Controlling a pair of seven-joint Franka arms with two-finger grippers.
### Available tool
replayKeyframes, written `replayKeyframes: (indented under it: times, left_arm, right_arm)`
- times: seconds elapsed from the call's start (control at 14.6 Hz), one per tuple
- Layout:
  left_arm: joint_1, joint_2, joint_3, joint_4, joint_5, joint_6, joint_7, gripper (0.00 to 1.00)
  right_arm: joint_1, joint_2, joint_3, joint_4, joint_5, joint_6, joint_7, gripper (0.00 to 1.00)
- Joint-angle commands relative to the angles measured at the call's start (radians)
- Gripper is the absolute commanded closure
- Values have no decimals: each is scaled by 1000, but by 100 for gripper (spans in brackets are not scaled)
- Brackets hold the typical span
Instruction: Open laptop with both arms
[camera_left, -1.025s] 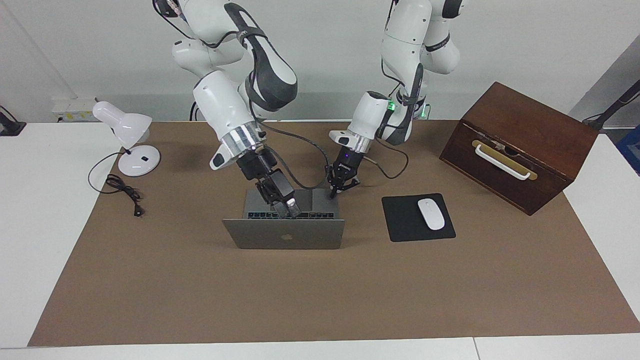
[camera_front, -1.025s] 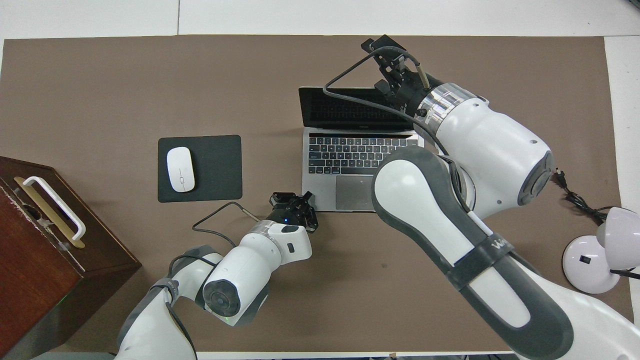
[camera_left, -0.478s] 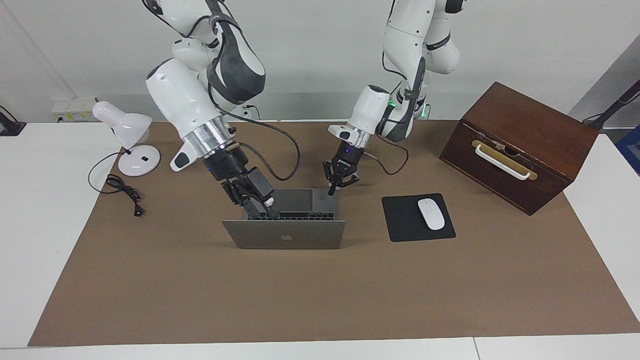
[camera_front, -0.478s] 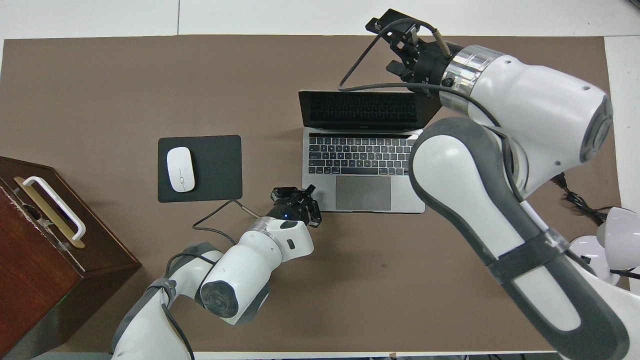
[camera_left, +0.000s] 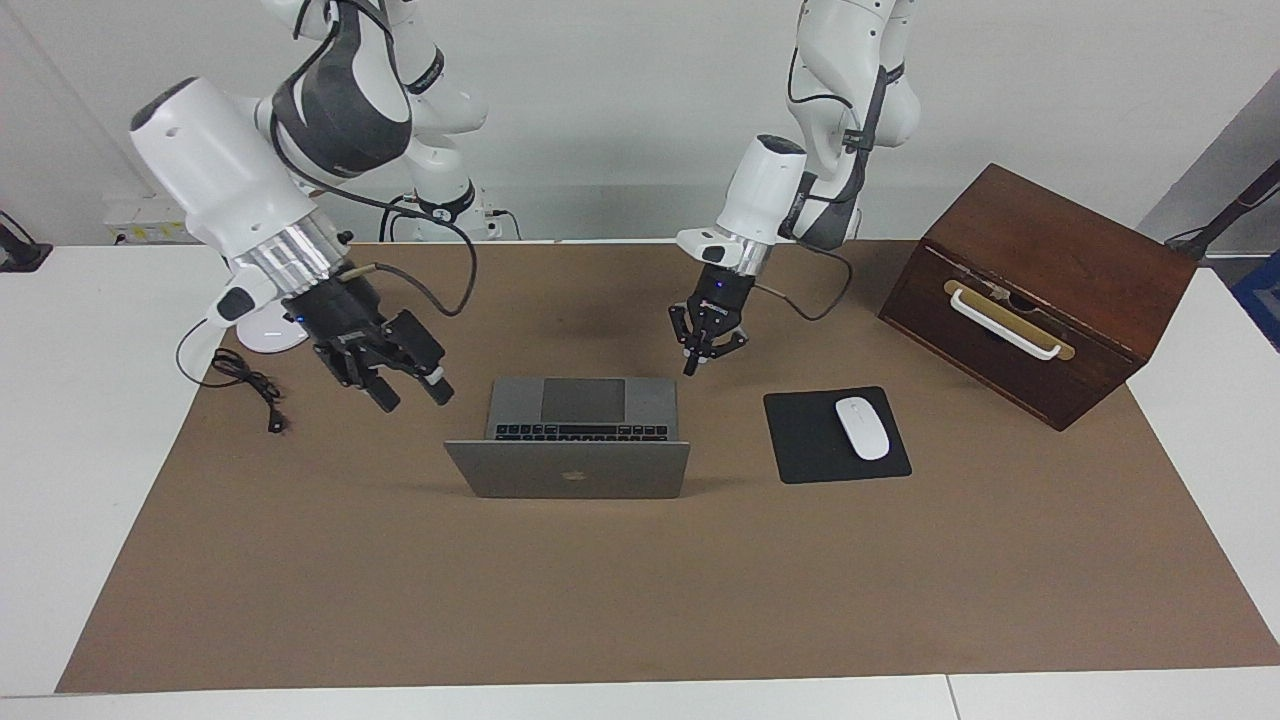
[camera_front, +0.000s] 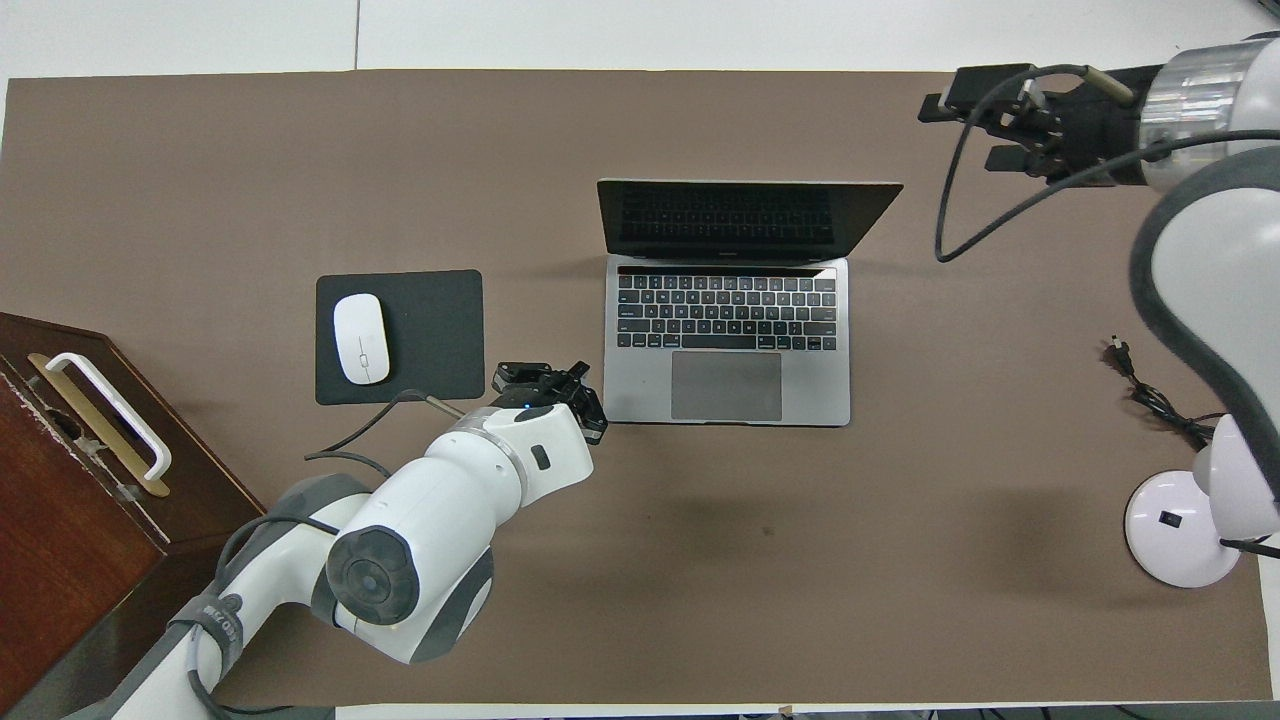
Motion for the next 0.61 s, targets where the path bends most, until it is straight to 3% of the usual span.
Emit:
replayKeyframes:
  times: [0.0,0.27,0.41,0.48,0.55]
  left_arm:
    - [25,-71,-3,25,-7,-183,-9,100]
    - [132,-145,-3,162,-4,-555,8,100]
    - [189,-163,-3,248,1,-723,42,100]
    - [226,-175,-3,269,1,-772,49,89]
    - [249,-191,-5,273,1,-791,48,45]
  right_arm:
    - [-66,-60,9,-5,-44,-144,-31,0]
    - [-147,-124,11,-1,-289,-298,-161,0]
    - [-164,-140,9,-1,-331,-342,-180,0]
    - [-167,-155,9,-1,-345,-361,-180,0]
    - [-168,-159,9,-1,-374,-382,-180,0]
